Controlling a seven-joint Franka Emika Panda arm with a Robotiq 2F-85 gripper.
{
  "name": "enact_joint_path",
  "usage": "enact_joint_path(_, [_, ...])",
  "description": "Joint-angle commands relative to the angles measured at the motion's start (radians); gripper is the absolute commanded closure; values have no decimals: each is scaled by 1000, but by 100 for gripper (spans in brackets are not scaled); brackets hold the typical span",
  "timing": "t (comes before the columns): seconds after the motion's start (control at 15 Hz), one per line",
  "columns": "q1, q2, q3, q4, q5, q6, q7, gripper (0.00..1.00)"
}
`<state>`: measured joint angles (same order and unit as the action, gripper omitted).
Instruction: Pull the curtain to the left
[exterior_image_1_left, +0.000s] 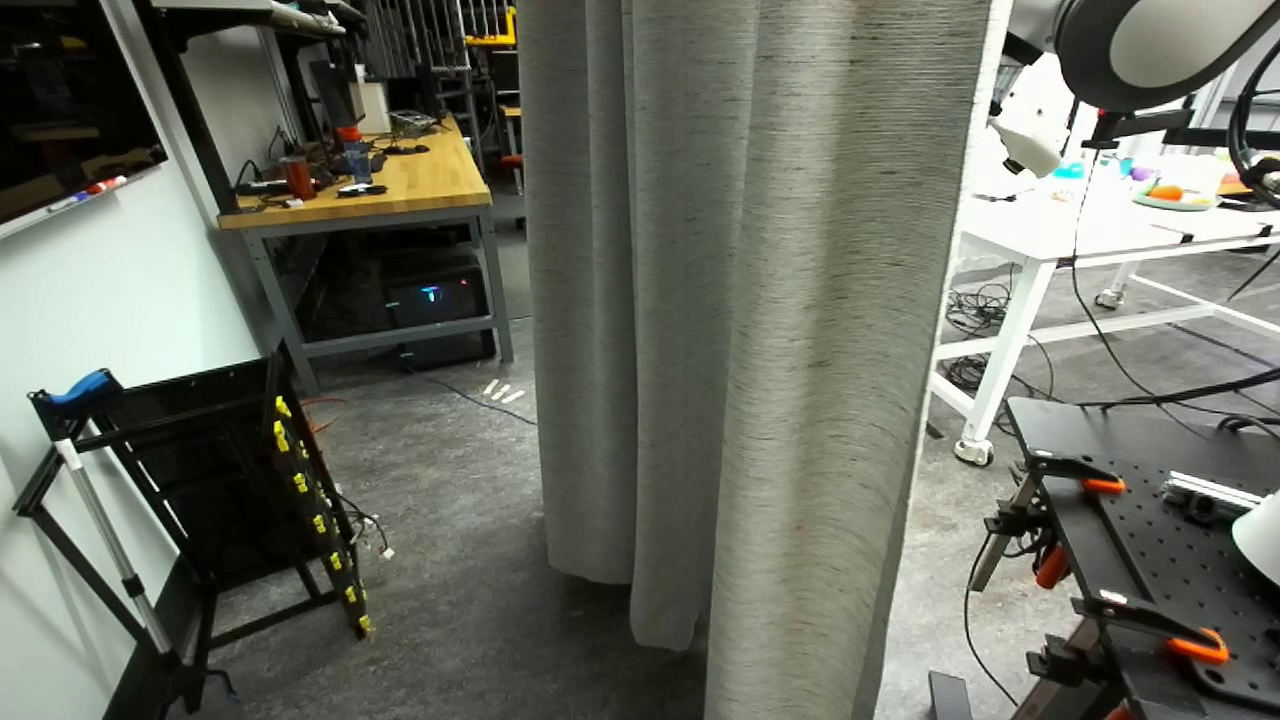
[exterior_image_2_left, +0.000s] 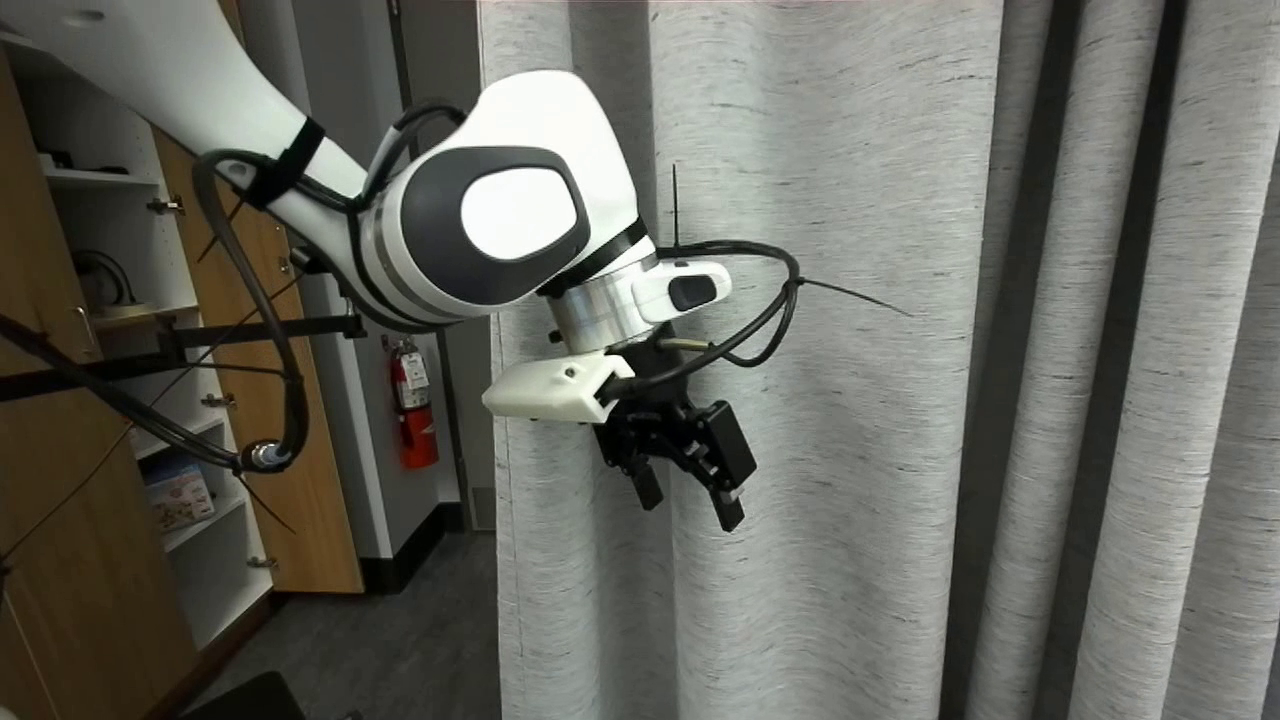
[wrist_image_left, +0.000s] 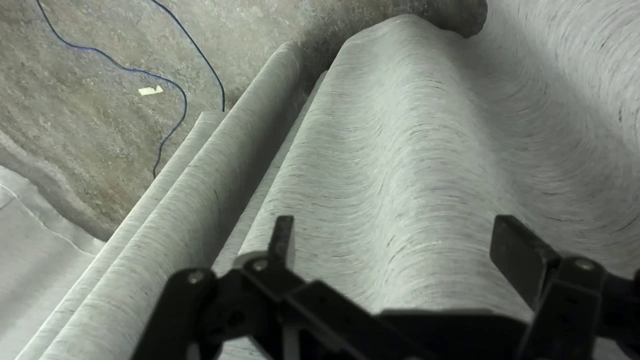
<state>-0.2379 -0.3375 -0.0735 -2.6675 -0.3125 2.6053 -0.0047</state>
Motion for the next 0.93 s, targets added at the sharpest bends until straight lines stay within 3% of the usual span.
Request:
enact_joint_path(0.0, [2,-98,16,-114,-57,59,-10,0])
enact_joint_path(0.13, [4,-128,30,-147,-71,69,-21,0])
enact_joint_path(0.2, [19,-91,36,-91,-58,51,-37,0])
enact_joint_path(0.33, [41,-111,44,-97,-43,51,-61,0])
enact_joint_path(0.6, [123,-113,63,-82,-17,68,-97,0])
enact_joint_path(0.87, [186,-118,128,-92,-40,81,-81,0])
